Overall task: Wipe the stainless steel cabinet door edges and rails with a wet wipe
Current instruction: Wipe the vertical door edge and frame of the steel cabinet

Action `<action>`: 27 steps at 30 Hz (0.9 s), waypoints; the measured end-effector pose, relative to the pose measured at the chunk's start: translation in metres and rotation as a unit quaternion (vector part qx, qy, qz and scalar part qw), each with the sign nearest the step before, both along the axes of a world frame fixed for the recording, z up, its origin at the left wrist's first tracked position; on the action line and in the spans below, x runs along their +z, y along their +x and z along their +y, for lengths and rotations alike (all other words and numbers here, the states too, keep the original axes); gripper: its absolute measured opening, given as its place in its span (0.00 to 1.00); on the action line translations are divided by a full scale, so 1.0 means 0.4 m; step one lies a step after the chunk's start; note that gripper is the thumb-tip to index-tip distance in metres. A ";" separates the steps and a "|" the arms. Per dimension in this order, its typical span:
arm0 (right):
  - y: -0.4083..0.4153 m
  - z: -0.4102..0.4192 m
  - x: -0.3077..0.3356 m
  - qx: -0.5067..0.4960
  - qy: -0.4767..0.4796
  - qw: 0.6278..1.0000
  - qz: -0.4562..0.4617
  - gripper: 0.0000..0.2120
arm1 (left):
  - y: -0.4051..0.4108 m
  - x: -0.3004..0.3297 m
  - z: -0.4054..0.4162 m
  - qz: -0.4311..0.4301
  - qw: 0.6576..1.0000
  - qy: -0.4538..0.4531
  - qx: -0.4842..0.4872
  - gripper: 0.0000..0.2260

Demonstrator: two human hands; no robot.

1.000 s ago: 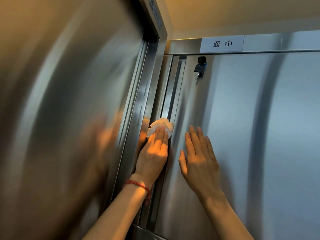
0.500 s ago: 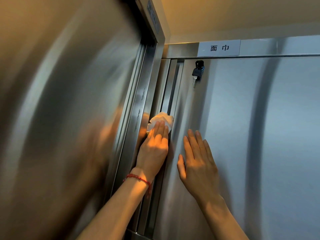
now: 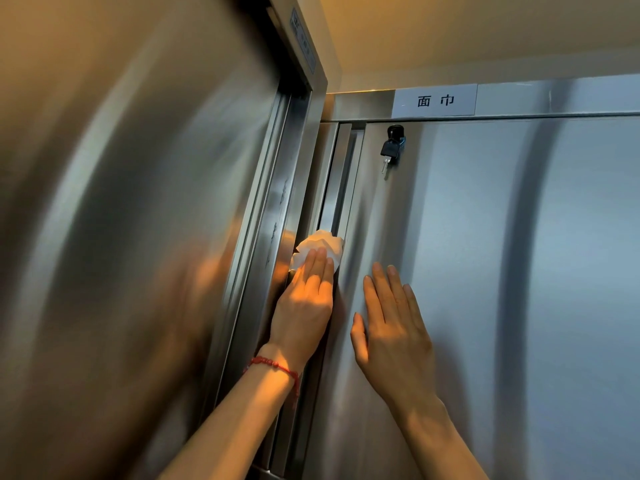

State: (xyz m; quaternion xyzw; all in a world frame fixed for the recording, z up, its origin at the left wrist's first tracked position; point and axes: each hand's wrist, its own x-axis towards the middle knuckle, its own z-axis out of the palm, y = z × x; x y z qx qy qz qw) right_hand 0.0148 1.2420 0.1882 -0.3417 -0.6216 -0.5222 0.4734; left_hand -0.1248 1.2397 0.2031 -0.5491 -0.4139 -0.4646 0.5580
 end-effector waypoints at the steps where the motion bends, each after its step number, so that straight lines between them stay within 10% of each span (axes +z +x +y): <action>1: 0.000 0.000 0.001 0.002 0.001 1.000 0.000 0.24 | 0.001 -0.008 -0.003 -0.002 1.000 -0.013 0.000 0.24; 27: 0.004 0.014 -0.002 0.009 0.003 1.000 -0.002 0.24 | 0.000 0.018 -0.004 0.010 1.000 0.011 0.005 0.18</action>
